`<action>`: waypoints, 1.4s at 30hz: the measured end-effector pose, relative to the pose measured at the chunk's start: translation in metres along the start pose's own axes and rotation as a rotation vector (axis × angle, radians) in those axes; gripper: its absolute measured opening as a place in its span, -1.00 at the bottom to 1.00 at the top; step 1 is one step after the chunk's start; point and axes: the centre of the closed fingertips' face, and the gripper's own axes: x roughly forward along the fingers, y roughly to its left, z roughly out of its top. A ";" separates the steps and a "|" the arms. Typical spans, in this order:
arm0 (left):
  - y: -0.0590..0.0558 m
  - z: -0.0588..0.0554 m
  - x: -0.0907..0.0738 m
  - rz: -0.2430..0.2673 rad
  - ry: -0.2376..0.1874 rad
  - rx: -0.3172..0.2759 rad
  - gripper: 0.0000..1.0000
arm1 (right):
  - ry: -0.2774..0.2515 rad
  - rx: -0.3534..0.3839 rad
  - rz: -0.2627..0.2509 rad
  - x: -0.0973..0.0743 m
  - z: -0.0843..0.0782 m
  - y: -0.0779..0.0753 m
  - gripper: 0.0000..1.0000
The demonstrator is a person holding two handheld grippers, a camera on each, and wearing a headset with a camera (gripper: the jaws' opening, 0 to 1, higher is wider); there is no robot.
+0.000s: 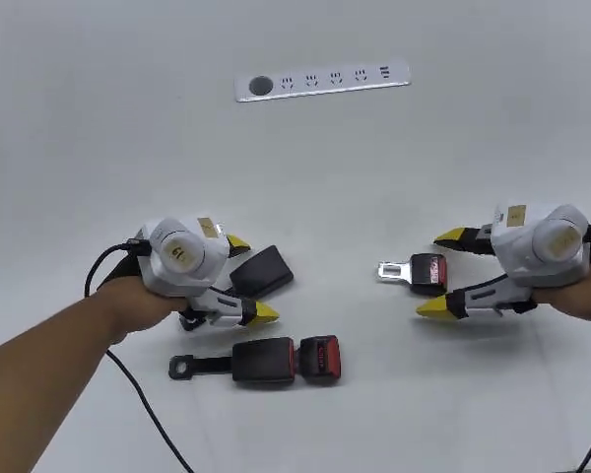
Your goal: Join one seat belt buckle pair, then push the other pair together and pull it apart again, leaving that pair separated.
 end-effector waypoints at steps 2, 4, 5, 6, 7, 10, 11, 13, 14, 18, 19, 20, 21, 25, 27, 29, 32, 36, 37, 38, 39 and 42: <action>-0.002 0.000 0.002 -0.013 0.012 0.017 0.28 | 0.014 -0.012 0.003 0.002 -0.001 -0.001 0.18; 0.000 -0.002 0.004 -0.012 0.014 0.076 0.25 | 0.006 -0.030 0.010 0.000 0.001 0.001 0.14; 0.000 0.000 0.003 -0.006 0.015 0.082 0.21 | 0.005 -0.039 0.012 -0.001 0.001 0.001 0.11; 0.001 0.002 0.004 -0.001 0.013 0.084 0.17 | 0.006 -0.053 0.015 -0.001 0.001 0.000 0.03; 0.001 0.006 0.003 0.003 0.017 0.079 0.12 | 0.020 -0.077 0.017 -0.003 -0.001 0.001 -0.05; -0.003 0.011 0.002 -0.012 0.030 0.167 -0.06 | 0.023 -0.104 0.012 -0.004 -0.003 -0.003 -0.18; -0.006 0.009 0.001 -0.024 0.043 0.172 -0.11 | 0.024 -0.102 0.010 -0.005 -0.003 -0.004 -0.19; -0.006 0.011 0.002 -0.030 0.041 0.181 -0.14 | 0.027 -0.108 0.010 -0.006 -0.002 -0.004 -0.28; -0.007 0.012 0.003 -0.041 0.039 0.197 -0.16 | 0.028 -0.116 0.010 -0.004 -0.003 -0.005 -0.28; -0.003 0.011 0.007 -0.073 0.038 0.236 -0.25 | 0.043 -0.141 0.017 -0.004 -0.002 -0.005 -0.29; -0.002 0.009 0.008 -0.085 0.036 0.245 -0.26 | 0.049 -0.144 0.017 -0.005 -0.002 -0.005 -0.30; -0.002 0.009 0.008 -0.097 0.040 0.247 -0.26 | 0.059 -0.145 0.018 -0.004 -0.003 -0.005 -0.30; -0.002 0.008 0.009 -0.110 0.053 0.245 -0.27 | 0.064 -0.148 0.019 -0.004 -0.003 -0.005 -0.30; -0.003 0.007 0.010 -0.152 0.075 0.290 -0.28 | 0.087 -0.167 0.041 -0.003 -0.005 -0.009 -0.30; -0.004 0.007 0.011 -0.171 0.089 0.322 -0.28 | 0.107 -0.181 0.052 -0.003 -0.006 -0.008 -0.31; -0.004 0.007 0.012 -0.183 0.092 0.329 -0.29 | 0.120 -0.186 0.058 -0.002 -0.006 -0.008 -0.31; -0.004 0.007 0.012 -0.198 0.102 0.346 -0.29 | 0.124 -0.182 0.062 -0.002 -0.007 -0.008 -0.31; -0.005 0.005 0.011 -0.207 0.107 0.355 -0.29 | 0.126 -0.180 0.057 0.000 -0.007 -0.006 -0.31; -0.006 0.005 0.011 -0.207 0.106 0.355 -0.29 | 0.128 -0.178 0.056 0.000 -0.007 -0.006 -0.31; -0.006 0.005 0.011 -0.207 0.104 0.353 -0.29 | 0.127 -0.169 0.056 0.000 -0.006 -0.005 -0.31; -0.006 0.005 0.011 -0.206 0.103 0.351 -0.29 | 0.128 -0.167 0.055 0.001 -0.005 -0.005 -0.31; -0.007 0.005 0.010 -0.206 0.104 0.345 -0.29 | 0.126 -0.173 0.054 0.003 -0.003 -0.005 -0.31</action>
